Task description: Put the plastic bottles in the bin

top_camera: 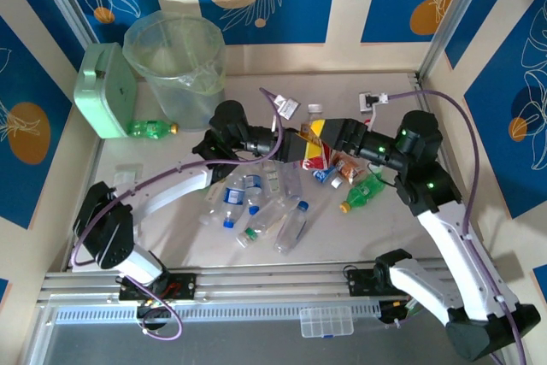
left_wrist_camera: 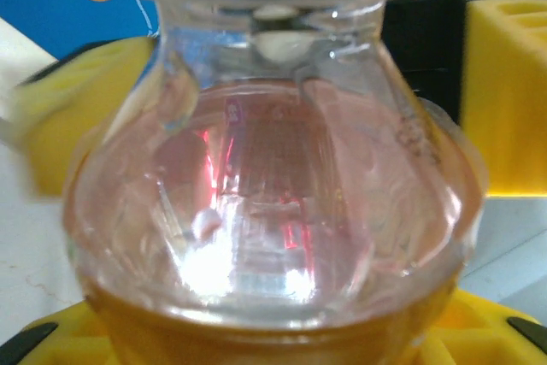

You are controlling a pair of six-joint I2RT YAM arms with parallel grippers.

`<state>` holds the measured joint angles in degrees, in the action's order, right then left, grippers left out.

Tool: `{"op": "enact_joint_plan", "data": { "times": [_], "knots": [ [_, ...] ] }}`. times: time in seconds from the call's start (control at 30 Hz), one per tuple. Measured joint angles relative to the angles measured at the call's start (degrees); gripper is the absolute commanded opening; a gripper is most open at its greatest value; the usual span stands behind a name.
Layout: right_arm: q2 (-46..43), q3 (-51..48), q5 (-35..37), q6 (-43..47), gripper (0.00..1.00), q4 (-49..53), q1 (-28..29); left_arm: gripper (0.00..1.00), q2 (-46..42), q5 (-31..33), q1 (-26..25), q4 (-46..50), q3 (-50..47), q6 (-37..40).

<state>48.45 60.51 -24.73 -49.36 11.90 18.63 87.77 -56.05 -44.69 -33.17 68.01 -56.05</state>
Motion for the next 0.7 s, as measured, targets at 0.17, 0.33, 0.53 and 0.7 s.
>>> {"op": "enact_joint_plan", "data": {
  "times": [0.17,0.33,0.53,0.7],
  "knots": [
    [-6.64,2.10,8.24,3.85,0.99,5.11,0.00,0.27,-5.18,12.59,1.90,14.21,1.44,9.79],
    [-8.76,2.60,11.37,7.30,0.99,8.41,0.00,0.21,-6.40,23.85,6.27,21.81,6.82,13.33],
    [-7.96,2.62,12.70,9.66,0.98,11.87,0.00,0.12,-3.52,36.96,12.66,31.04,16.96,11.87],
    [-6.91,3.78,13.42,11.58,0.98,14.82,0.00,0.11,0.46,41.86,17.88,29.29,21.35,7.72]
  ]
}}
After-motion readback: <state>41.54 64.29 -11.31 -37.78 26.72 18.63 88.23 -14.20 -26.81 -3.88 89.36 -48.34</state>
